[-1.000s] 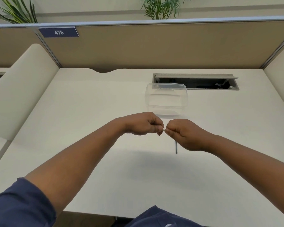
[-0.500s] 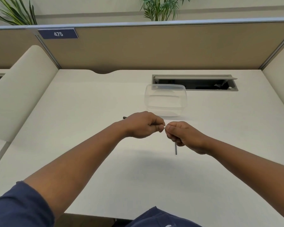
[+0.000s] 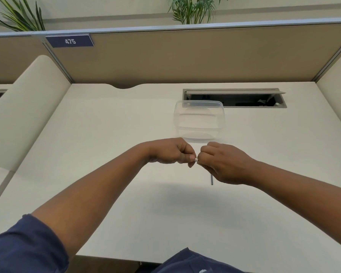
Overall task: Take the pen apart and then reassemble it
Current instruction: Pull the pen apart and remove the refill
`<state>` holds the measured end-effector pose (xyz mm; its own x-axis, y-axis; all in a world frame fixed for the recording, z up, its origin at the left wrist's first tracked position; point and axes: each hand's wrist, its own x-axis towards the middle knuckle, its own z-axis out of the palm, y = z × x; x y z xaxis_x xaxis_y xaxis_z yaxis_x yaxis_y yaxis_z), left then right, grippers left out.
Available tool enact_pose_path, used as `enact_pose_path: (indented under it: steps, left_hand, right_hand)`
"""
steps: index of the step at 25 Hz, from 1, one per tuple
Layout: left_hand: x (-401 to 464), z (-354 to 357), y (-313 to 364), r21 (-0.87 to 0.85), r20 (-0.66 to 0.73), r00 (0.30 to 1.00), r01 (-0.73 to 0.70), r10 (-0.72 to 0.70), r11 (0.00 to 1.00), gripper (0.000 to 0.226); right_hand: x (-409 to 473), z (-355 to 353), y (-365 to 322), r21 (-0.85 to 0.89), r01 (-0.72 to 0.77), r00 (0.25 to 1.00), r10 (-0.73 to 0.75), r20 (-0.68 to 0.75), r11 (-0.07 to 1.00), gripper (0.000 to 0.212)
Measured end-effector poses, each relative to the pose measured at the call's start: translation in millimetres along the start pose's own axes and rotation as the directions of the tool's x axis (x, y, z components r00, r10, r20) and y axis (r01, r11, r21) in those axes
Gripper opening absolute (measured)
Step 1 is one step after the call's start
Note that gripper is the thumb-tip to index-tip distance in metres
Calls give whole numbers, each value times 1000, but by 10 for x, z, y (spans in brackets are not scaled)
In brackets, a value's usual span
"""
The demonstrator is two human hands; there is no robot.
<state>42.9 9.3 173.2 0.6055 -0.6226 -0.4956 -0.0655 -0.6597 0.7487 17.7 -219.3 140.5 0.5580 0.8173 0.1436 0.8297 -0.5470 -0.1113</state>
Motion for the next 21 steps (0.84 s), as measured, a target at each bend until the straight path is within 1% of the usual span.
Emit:
enact_pose_path:
  steps: [1, 2, 3, 4, 5, 6, 7, 8, 9, 10, 11, 12, 13, 14, 15, 16, 17, 18, 19, 20, 21]
  left_hand:
    - [6, 18, -10, 56, -61, 998, -1, 4, 998, 26]
    - [9, 34, -13, 128, -120, 993, -3, 19, 992, 25]
    - [8, 48, -9, 217, -177, 983, -5, 44, 976, 23]
    - [6, 64, -3, 306, -228, 970, -8, 81, 952, 22]
    - [1, 77, -5, 383, -272, 954, -16, 129, 924, 20]
    - [-3, 90, -19, 447, -306, 934, -30, 184, 894, 19]
    - [-5, 108, -30, 499, -327, 914, -46, 238, 865, 18]
    - [-11, 130, -37, 532, -340, 898, -62, 280, 844, 18]
    - [-22, 147, -34, 546, -344, 888, -74, 304, 834, 19]
    - [-34, 156, -23, 545, -343, 886, -81, 311, 834, 19]
    - [-46, 157, -8, 531, -336, 893, -83, 300, 843, 20]
    - [-54, 146, 7, 503, -321, 907, -80, 272, 860, 20]
    - [-62, 132, 24, 458, -296, 927, -75, 231, 886, 20]
    - [-64, 115, 38, 393, -260, 948, -68, 182, 917, 21]
    - [-68, 99, 52, 309, -211, 968, -66, 136, 949, 22]
    - [-61, 88, 59, 219, -151, 983, -65, 100, 974, 23]
    - [-49, 81, 66, 138, -86, 993, -65, 77, 988, 24]
    - [-40, 81, 72, 79, -23, 998, -59, 61, 995, 25]
    - [-30, 94, 73, 42, 25, 999, -49, 48, 998, 25]
    - [-18, 106, 66, 24, 46, 998, -36, 35, 999, 25]
    - [-7, 122, 55, 20, 35, 999, -27, 27, 999, 25]
  right_hand:
    - [4, 19, -36, 170, -144, 989, 139, 42, 975, 28]
    - [15, 37, -78, 428, -328, 944, 302, 129, 842, 28]
    - [25, 61, -114, 692, -468, 870, 423, 253, 549, 28]
    - [40, 58, -145, 836, -519, 793, 466, 393, 178, 27]
    - [51, 46, -158, 848, -511, 736, 440, 515, -138, 26]
    - [52, 36, -152, 806, -487, 710, 385, 589, -336, 25]
    - [47, 25, -142, 769, -467, 706, 340, 621, -436, 23]
    - [41, 19, -139, 761, -458, 713, 321, 623, -460, 23]
    - [38, 18, -148, 785, -452, 725, 339, 600, -424, 24]
    - [38, 24, -166, 828, -444, 740, 381, 554, -343, 27]
    - [32, 34, -191, 869, -436, 758, 427, 494, -231, 30]
    - [23, 34, -215, 897, -430, 778, 463, 424, -100, 33]
    - [6, 35, -229, 904, -424, 801, 487, 347, 53, 34]
    - [-16, 36, -220, 880, -416, 831, 490, 264, 231, 34]
    - [-40, 34, -201, 819, -400, 864, 468, 187, 411, 33]
    - [-66, 29, -188, 738, -362, 900, 419, 118, 570, 33]
    - [-87, 29, -172, 632, -294, 940, 335, 58, 717, 31]
    - [-101, 31, -150, 481, -189, 975, 220, -9, 856, 28]
    - [-108, 42, -124, 285, -54, 995, 77, -70, 957, 25]
    - [-111, 50, -81, 89, 70, 994, -61, -94, 994, 23]
    - [-115, 56, -37, -42, 122, 986, -126, -109, 992, 21]
